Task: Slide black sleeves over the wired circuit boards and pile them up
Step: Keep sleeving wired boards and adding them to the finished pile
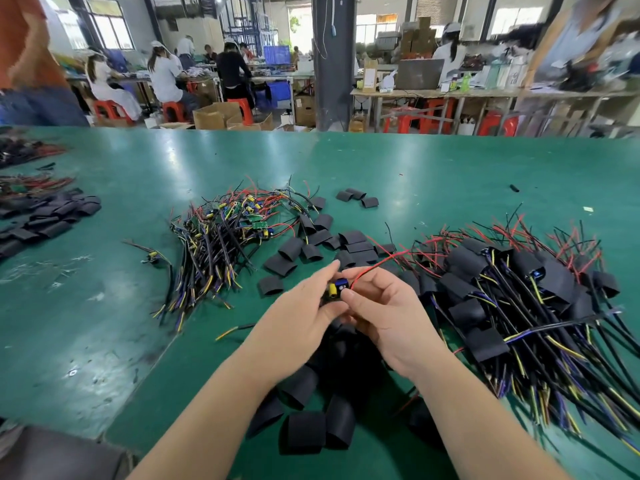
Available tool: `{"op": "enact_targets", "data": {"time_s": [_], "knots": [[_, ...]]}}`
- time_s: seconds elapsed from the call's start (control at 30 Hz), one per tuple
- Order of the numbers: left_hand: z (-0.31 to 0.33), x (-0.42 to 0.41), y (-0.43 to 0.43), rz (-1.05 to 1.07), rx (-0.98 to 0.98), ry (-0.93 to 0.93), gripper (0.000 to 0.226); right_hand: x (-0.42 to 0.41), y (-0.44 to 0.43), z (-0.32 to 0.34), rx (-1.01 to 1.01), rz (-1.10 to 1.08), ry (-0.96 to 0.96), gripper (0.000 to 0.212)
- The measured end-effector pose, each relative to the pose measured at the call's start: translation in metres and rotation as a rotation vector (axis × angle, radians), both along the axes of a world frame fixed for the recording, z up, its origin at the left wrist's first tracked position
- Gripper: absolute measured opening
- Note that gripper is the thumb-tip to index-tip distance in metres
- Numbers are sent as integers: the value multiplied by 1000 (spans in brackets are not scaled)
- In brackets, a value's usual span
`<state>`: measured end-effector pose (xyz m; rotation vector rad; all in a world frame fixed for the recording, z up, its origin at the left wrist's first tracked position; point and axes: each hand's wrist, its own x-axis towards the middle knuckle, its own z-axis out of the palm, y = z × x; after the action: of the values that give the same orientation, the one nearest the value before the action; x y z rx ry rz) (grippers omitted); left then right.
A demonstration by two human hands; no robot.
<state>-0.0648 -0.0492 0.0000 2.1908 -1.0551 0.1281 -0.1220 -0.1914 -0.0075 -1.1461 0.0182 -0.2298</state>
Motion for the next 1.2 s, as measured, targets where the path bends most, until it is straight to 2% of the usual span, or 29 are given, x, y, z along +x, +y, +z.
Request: {"op": "enact_targets", "data": {"time_s": [0.07, 0.17, 0.27, 0.37, 0.43, 0.53, 0.6, 0.7, 0.83, 0.93, 1.0, 1.1, 1.13, 1.2], "knots": [[-4, 6, -3, 27, 18, -20, 52, 1, -3, -3, -175, -63, 22, 20], [-7, 17, -2, 87, 106, -221, 44, 1, -8, -1, -607, -212, 50, 26], [-10, 24, 6, 168, 30, -281, 39, -4, -19, 6, -1034, -502, 64, 28], [-18, 27, 17, 279, -70, -239, 37, -14, -29, 15, -1353, -827, 275, 31], [-22, 30, 21, 353, -101, -201, 36, -20, -31, 17, -1453, -859, 483, 38], [-24, 31, 22, 399, -102, -161, 37, -26, -32, 21, -1502, -718, 747, 45], [-26, 30, 21, 383, -95, -143, 38, -28, -35, 24, -1518, -664, 820, 44], [-27, 30, 20, 379, -97, -128, 38, -29, -44, 23, -1529, -644, 782, 43], [-29, 31, 22, 396, -119, -111, 33, -30, -58, 23, -1422, -661, 698, 48], [-28, 30, 22, 404, -131, -91, 40, -30, -63, 23, -1390, -723, 537, 46], [-28, 30, 22, 405, -125, -81, 43, -27, -60, 24, -1331, -785, 309, 40], [-28, 31, 22, 404, -129, -74, 43, -18, -42, 28, -1090, -770, -33, 33], [-29, 31, 23, 403, -134, -73, 43, -15, -37, 26, -1042, -730, -98, 33], [-29, 30, 23, 403, -139, -73, 42, -9, -34, 17, -1103, -639, -106, 29]]}}
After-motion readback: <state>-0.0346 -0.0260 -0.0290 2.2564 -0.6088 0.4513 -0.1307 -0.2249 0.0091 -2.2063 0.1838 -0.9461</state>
